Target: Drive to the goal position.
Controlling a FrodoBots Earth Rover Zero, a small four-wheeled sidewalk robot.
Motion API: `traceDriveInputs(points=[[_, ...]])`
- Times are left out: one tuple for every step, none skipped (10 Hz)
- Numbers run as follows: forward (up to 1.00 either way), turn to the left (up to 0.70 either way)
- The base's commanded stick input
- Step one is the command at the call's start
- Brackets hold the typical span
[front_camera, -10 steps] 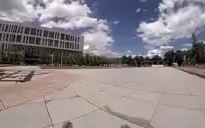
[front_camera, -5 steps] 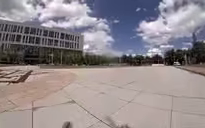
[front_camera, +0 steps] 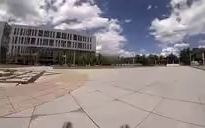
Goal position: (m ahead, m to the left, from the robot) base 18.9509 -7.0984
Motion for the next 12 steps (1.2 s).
traceDriveInputs(points=[[0.70,0.00],[0.70,0.00],[0.70,0.00],[0.70,0.00],[0.70,0.00],[0.70,0.00],[0.70,0.00],[0.70,0.00],[0.70,0.00],[0.70,0.00],[0.70,0.00],[0.70,0.00]])
